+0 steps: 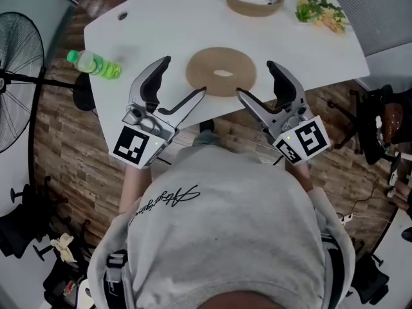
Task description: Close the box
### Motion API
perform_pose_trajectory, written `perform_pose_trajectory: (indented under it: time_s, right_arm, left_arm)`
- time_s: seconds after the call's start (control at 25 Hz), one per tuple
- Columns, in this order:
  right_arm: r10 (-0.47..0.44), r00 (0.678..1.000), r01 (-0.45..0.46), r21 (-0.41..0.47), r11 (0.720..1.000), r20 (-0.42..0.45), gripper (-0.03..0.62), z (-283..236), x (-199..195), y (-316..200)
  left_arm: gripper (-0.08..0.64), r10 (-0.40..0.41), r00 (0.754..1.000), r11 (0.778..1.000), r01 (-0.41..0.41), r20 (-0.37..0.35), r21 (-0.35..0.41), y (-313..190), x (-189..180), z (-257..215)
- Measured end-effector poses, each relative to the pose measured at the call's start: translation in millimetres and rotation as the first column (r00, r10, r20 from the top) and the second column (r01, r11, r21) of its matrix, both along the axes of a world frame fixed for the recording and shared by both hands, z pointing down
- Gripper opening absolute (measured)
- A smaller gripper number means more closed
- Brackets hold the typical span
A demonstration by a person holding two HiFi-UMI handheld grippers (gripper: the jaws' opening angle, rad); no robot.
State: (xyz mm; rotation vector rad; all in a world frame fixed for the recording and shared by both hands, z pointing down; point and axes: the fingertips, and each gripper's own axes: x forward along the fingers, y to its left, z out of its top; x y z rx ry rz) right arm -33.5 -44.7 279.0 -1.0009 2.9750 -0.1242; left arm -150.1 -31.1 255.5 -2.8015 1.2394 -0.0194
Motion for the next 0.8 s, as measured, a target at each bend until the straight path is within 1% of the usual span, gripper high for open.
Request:
perform_pose_trajectory:
  time_s: [0.2, 0.44, 0.64, 0.8]
  right_arm:
    - [0.013, 1.000, -0.013, 0.008, 1.000, 0.005, 0.368, -6, -14, -27]
    - [0.047, 0.999, -0.047, 0.003, 0.999, 0.007, 0.368, -5, -20, -50]
    - [0.080, 0.997, -0.080, 0.011, 0.997, 0.012, 0.370, -4, -19, -62]
    - [0.069, 0.997, -0.069, 0.006, 0.998, 0.019, 0.374, 2, -17, -64]
  left_arm:
    - [0.353, 0.041, 0.999, 0.999, -0.041, 0.008, 0.014, -28, -6, -6]
    - [0.353, 0.099, 0.995, 0.995, -0.099, 0.007, 0.005, -53, -10, -4]
    - [0.353, 0.166, 0.986, 0.986, -0.165, 0.020, -0.024, -63, -12, 5]
    - [0.353, 0.205, 0.978, 0.977, -0.203, 0.025, -0.063, -68, -12, 22]
